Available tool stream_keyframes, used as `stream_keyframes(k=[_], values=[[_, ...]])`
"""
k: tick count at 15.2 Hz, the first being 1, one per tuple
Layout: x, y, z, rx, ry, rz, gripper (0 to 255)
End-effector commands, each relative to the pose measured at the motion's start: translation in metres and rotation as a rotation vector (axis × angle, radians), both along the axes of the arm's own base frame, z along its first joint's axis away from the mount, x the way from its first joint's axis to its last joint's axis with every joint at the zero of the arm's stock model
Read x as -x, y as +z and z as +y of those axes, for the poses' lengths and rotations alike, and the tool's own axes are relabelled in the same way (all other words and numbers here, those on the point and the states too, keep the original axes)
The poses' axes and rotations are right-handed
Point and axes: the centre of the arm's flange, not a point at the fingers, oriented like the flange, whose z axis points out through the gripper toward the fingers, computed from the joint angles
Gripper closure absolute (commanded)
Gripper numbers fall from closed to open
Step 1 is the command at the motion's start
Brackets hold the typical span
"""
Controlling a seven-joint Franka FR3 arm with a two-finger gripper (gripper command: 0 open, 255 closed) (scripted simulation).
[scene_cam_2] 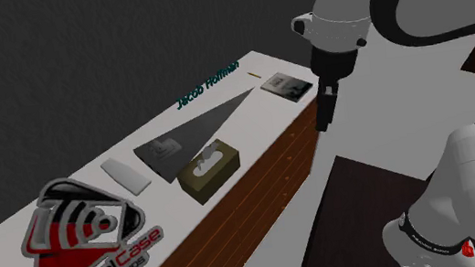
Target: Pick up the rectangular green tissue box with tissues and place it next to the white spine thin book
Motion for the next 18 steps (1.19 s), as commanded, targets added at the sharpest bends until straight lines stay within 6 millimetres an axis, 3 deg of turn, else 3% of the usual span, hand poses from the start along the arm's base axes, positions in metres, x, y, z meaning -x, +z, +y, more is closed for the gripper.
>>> stream_keyframes(k=[1, 9, 18], values=[[0.000, 0.000, 0.000, 0.000, 0.000, 0.000, 0], [-0.049, -0.060, 0.043, -0.099, -0.301, -0.098, 0], [-0.123, -0.117, 0.076, -0.210, -0.639, -0.209, 0]])
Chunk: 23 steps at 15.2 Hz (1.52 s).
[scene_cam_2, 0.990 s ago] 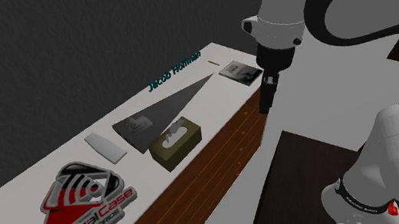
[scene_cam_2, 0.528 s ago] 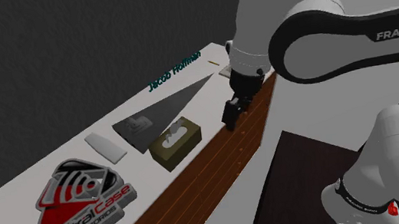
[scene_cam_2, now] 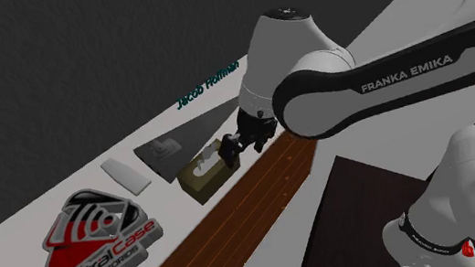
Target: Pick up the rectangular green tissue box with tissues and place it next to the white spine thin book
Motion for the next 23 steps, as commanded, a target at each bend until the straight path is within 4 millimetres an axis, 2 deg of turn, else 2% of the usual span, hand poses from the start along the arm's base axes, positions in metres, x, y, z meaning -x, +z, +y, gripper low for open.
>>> stream_keyframes(k=[1, 8, 9, 16, 23], values=[[-0.020, -0.010, 0.003, -0.027, -0.080, -0.028, 0], [-0.088, -0.045, 0.012, -0.113, -0.343, -0.114, 0], [-0.089, -0.046, 0.012, -0.113, -0.345, -0.115, 0], [-0.104, -0.082, 0.018, -0.113, -0.345, -0.115, 0], [-0.104, -0.082, 0.018, -0.113, -0.345, -0.115, 0]])
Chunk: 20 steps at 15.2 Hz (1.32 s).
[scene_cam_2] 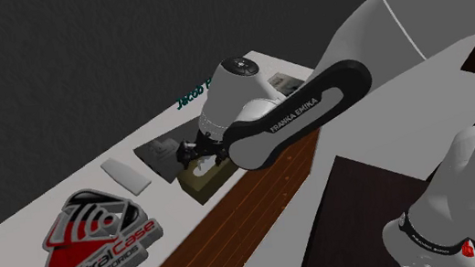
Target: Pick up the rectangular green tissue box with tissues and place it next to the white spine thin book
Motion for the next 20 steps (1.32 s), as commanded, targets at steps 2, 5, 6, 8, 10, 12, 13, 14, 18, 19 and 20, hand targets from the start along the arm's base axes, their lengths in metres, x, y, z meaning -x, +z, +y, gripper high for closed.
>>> stream_keyframes(k=[2, 5, 6, 8, 10, 12, 13, 14, 18, 19, 20], values=[[0.000, 0.000, 0.000, 0.000, 0.000, 0.000, 255], [0.000, 0.000, 0.000, 0.000, 0.000, 0.000, 255], [0.000, 0.000, 0.000, 0.000, 0.000, 0.000, 255], [0.000, 0.000, 0.000, 0.000, 0.000, 0.000, 255], [-0.002, -0.001, 0.000, 0.000, 0.000, 0.000, 255], [0.000, 0.005, 0.000, 0.000, 0.000, 0.000, 255], [0.000, 0.011, 0.000, 0.000, 0.000, 0.000, 255], [0.000, 0.016, 0.000, 0.000, 0.000, 0.000, 255], [0.000, 0.037, 0.000, 0.000, 0.000, 0.000, 255], [0.000, 0.042, 0.000, 0.000, 0.000, 0.000, 255], [0.000, 0.047, 0.000, 0.000, 0.000, 0.000, 255]])
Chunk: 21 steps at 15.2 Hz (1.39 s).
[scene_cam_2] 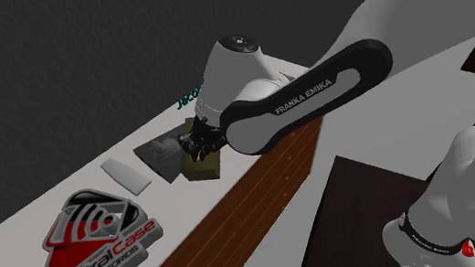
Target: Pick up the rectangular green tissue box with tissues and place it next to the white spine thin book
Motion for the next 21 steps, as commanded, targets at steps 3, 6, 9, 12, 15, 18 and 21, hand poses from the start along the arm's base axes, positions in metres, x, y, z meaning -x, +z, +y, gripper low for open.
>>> stream_keyframes(k=[3, 6, 9, 12, 15, 18, 21], values=[[0.000, 0.021, 0.001, 0.000, 0.000, 0.000, 255], [0.000, 0.036, 0.001, 0.000, 0.000, 0.000, 255], [0.000, 0.052, 0.001, 0.000, 0.000, 0.000, 255], [0.000, 0.068, 0.001, 0.000, 0.000, 0.000, 255], [0.000, 0.084, 0.001, 0.000, 0.000, 0.000, 255], [0.000, 0.100, 0.001, 0.000, 0.000, 0.000, 255], [0.000, 0.116, 0.001, 0.000, 0.000, 0.000, 255]])
